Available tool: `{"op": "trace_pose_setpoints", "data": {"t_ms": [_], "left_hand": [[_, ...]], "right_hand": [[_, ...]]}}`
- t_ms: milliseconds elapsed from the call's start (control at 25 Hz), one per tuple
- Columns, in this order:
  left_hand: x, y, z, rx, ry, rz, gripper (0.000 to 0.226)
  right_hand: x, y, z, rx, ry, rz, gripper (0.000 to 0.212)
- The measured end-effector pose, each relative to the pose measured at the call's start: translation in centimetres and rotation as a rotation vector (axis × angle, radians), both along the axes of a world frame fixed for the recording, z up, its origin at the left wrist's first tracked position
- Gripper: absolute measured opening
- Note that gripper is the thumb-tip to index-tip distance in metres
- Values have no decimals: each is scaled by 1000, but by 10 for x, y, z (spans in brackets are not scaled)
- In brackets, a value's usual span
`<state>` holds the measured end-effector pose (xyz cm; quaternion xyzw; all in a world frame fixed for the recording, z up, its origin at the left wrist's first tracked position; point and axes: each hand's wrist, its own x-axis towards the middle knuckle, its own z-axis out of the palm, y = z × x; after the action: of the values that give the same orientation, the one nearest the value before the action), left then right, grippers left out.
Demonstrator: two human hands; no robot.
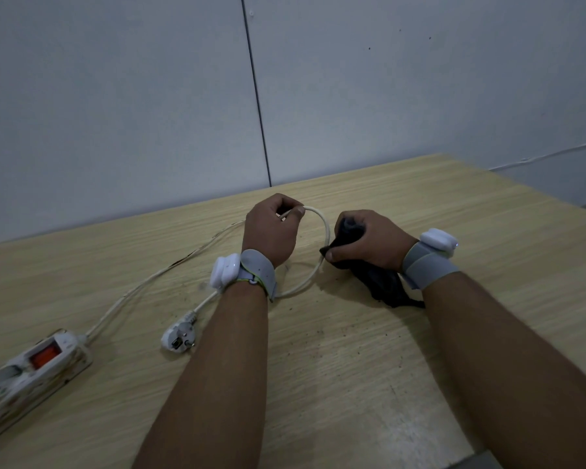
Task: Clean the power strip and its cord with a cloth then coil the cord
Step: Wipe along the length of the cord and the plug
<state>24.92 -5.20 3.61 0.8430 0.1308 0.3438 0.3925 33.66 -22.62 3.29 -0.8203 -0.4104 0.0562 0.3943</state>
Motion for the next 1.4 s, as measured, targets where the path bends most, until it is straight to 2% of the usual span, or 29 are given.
{"op": "trace_pose_setpoints", "data": {"t_ms": [360, 680, 800, 1400], "left_hand": [[-2, 0, 4, -91, -35, 13, 9], [-3, 4, 4, -102, -1, 23, 9], [-2, 2, 3, -98, 0, 22, 9], [-1, 0, 2, -131, -4, 13, 10]], "right_hand": [[-9, 9, -2, -73, 5, 46, 38], [-4, 9, -6, 248, -90, -247, 40], [-4, 10, -7, 293, -110, -283, 42], [-9, 24, -12, -66, -88, -254, 39]]}}
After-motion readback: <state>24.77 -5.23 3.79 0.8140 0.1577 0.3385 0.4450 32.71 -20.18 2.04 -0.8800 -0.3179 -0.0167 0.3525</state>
